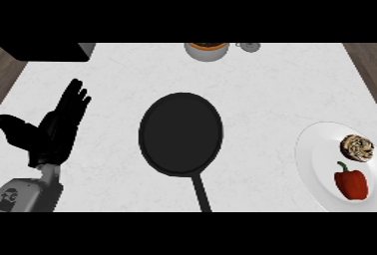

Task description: Pick the bell pepper from the plate and place it in the pan

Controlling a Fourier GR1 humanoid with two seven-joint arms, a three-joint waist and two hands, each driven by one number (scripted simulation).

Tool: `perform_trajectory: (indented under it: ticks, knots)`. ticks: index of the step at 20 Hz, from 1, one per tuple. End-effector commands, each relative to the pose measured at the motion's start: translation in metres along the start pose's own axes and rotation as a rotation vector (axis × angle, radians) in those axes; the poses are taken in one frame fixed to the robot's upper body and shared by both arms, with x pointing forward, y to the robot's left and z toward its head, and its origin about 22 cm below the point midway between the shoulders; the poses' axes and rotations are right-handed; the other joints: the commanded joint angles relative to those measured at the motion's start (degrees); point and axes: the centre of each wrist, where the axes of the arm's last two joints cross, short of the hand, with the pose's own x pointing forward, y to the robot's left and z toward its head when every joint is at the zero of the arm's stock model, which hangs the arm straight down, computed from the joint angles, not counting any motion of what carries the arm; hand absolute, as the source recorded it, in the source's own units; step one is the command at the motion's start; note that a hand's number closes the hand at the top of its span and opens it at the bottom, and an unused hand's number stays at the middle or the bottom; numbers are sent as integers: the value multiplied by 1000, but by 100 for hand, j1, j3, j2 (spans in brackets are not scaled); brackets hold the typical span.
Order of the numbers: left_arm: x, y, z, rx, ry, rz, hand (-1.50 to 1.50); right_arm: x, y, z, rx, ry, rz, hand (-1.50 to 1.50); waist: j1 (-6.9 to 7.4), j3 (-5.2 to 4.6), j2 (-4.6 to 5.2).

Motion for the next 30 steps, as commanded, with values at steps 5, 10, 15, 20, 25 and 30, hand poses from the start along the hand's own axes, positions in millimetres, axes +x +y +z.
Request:
perform_trajectory:
  ticks: [5,10,15,20,25,30]
  knots:
    - [4,-3,-7,13,7,3,0,26,25,-29,297,39,145,-150,-82,-1,-6]
    - [-6,8,10,30,15,9,0,44,28,-15,323,47,226,-150,-153,-2,-37]
    - [5,-11,6,18,3,-4,0,54,40,-13,261,96,356,-150,-155,0,-30]
    - [4,1,-9,43,1,0,0,83,43,-18,236,110,356,-150,-177,-2,-28]
    - [-11,7,-13,16,8,-11,0,90,62,-28,258,98,340,-150,-137,-1,-14]
    - [-8,2,7,6,2,23,0,86,85,-38,280,171,367,-150,-92,1,-16]
